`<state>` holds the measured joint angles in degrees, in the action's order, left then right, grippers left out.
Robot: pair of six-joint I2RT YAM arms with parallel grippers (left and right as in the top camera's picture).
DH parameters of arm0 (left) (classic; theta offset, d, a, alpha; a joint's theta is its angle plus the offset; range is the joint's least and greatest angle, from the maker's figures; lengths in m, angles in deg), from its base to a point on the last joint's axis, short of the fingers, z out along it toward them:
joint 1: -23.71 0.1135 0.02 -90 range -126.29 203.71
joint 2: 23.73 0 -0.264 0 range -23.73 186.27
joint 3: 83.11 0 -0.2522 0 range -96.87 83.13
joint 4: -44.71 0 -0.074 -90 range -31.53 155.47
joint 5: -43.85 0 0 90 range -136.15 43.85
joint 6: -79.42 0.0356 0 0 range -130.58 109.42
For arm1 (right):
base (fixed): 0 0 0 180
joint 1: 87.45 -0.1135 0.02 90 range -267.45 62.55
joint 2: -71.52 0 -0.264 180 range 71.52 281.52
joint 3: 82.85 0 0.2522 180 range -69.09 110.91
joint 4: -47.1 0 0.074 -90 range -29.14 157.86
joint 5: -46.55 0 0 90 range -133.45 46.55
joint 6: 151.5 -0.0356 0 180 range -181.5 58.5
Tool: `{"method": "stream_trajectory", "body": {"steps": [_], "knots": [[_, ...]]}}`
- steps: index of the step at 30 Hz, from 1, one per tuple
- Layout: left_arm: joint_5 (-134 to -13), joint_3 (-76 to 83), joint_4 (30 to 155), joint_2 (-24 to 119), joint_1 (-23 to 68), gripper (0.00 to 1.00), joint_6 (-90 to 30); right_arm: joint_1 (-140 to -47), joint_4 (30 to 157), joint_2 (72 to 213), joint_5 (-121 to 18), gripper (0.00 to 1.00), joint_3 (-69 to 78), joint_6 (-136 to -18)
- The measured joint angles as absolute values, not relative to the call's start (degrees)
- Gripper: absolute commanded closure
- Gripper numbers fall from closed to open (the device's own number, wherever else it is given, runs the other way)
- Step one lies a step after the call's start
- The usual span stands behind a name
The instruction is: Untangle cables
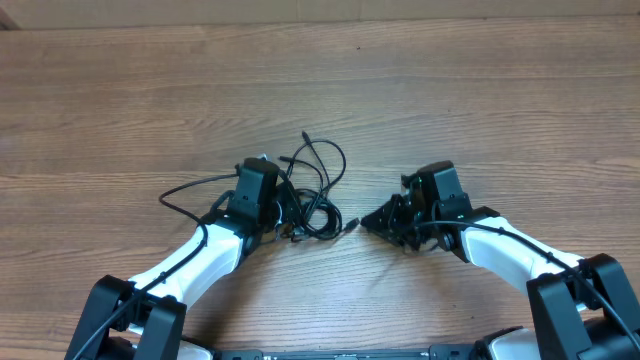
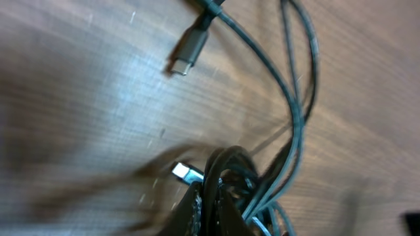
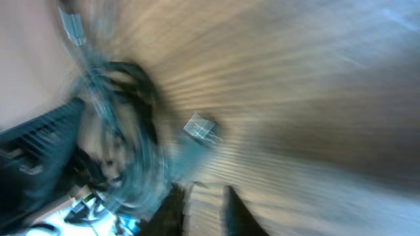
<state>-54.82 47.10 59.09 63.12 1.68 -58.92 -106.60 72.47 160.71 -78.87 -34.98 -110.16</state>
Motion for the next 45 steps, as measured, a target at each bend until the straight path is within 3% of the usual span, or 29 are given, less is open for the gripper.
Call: {"method": "stream_trajectory", "body": {"steps": [3,4,6,7,8,9,10,15,16,18,20,23,25,26,31,32,33,34,37,45], "knots": [[-55.1,47.2,54.4,63.1,1.7,0.96,-54.2,-106.6,74.4,160.7,-77.9,0.59,-35.0,-109.8],[-55.6,47.2,53.5,63.1,1.7,0.89,-51.7,-106.6,74.5,160.7,-77.8,0.56,-35.0,-109.5],[-57.7,47.2,53.1,63.1,1.7,0.65,-44.4,-106.6,74.4,160.7,-77.5,0.51,-35.0,-109.4],[-58.6,47.2,53.6,63.1,1.7,0.42,-41.0,-106.6,74.4,160.7,-77.4,0.50,-35.0,-109.6],[-59.0,47.2,54.5,63.1,1.7,0.30,-38.2,-106.6,74.2,160.7,-77.3,0.49,-35.0,-109.5],[-59.2,47.2,55.9,63.1,1.7,0.10,-36.1,-106.6,73.7,160.7,-77.1,0.47,-35.0,-109.5],[-59.3,47.2,57.2,63.1,1.7,0.02,-34.3,-106.6,73.5,160.7,-77.1,0.45,-35.0,-109.4],[-58.5,47.2,62.3,63.2,1.7,0.00,-30.8,-106.6,73.3,160.7,-76.9,0.34,-35.0,-109.5],[-58.1,47.2,62.5,63.2,1.7,0.04,-30.1,-106.6,73.3,160.7,-76.7,0.33,-35.0,-109.3],[-57.4,47.2,62.5,63.2,1.7,0.27,-28.2,-106.6,73.1,160.7,-76.7,0.30,-35.0,-109.5],[-57.0,47.2,62.5,63.2,1.7,0.48,-25.8,-106.6,73.0,160.6,-76.9,0.14,-35.0,-109.7],[-56.8,47.2,62.6,63.2,1.7,0.51,-22.6,-106.6,72.5,160.0,-77.6,0.09,-34.7,-109.4],[-56.8,47.2,62.6,63.2,1.7,0.55,-21.9,-106.6,72.4,160.0,-77.7,0.16,-34.7,-109.5],[-56.8,47.2,62.6,63.2,1.7,0.59,-21.7,-106.6,72.2,160.0,-77.7,0.28,-34.7,-109.5],[-56.8,47.2,62.3,63.5,1.7,0.62,-20.8,-106.6,67.3,160.0,-79.0,0.48,-34.9,-105.3],[-56.8,47.2,61.9,64.2,1.7,0.67,-20.8,-106.6,66.4,160.0,-79.8,0.49,-34.8,-104.4],[-56.8,47.2,61.7,65.6,1.7,0.80,-20.9,-106.6,65.2,160.0,-81.3,0.49,-34.8,-103.1],[-56.8,47.2,61.5,66.5,1.7,0.86,-21.0,-106.6,64.2,160.0,-82.3,0.49,-34.8,-102.2],[-57.2,46.9,58.7,69.4,1.7,0.96,-22.5,-107.6,62.0,160.0,-83.4,0.50,-34.8,-98.9],[-57.5,46.1,57.2,70.8,1.7,0.96,-26.5,-117.2,80.6,160.1,-70.2,0.64,-26.0,-91.3]]}}
